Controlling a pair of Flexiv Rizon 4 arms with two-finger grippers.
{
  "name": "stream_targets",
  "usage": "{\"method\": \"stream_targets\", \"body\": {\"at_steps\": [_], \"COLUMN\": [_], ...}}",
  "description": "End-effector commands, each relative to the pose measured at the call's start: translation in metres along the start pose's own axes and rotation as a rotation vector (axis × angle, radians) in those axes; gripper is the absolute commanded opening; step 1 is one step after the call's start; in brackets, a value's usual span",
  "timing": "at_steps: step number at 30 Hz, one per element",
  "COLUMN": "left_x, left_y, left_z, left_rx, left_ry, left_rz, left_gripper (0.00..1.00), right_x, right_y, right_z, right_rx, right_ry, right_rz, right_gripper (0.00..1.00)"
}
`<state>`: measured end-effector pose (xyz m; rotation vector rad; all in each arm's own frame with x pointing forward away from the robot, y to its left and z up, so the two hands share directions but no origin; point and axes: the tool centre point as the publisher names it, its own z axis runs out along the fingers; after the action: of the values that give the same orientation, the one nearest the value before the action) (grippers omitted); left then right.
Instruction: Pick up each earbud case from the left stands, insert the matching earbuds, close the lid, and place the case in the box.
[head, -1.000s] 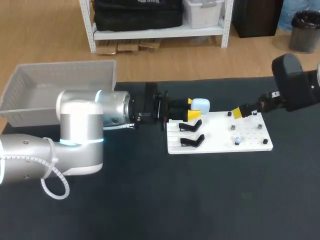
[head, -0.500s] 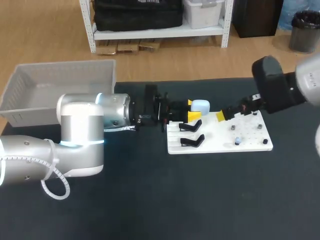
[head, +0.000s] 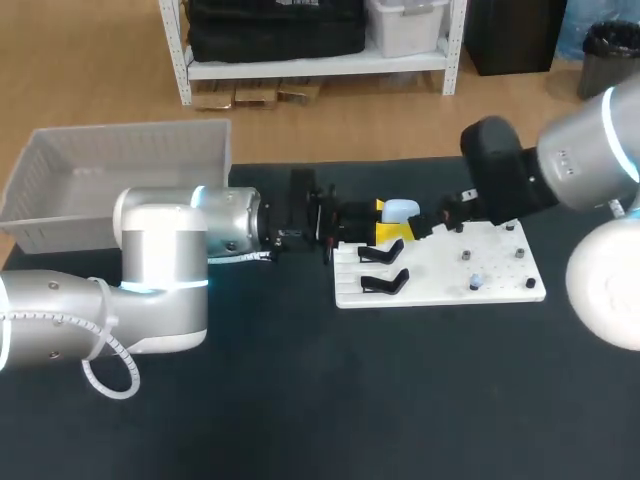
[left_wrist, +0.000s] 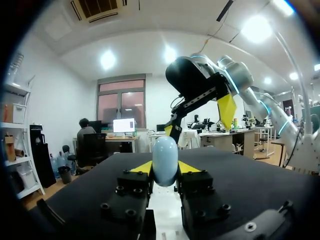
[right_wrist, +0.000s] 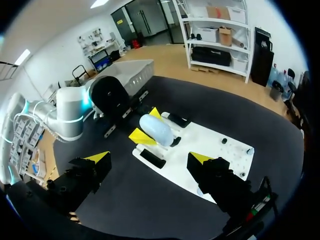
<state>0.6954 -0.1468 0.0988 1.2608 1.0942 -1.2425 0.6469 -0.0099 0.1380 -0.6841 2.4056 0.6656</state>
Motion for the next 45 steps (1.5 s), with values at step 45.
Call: {"method": "stream_targets", "body": {"at_steps": [45], "left_x": [0.002], "left_y": [0.000], "left_z": [0.000], "left_rx": [-0.002], "left_ry": [-0.005], "left_rz": [0.003], "left_gripper": [0.00], "right_x": [-0.028], "right_y": [-0.040], "right_z": [0.027], "right_rx": [0.100], "right_ry": [0.000], "right_rz": [0.090], "right_gripper": [1.00]}}
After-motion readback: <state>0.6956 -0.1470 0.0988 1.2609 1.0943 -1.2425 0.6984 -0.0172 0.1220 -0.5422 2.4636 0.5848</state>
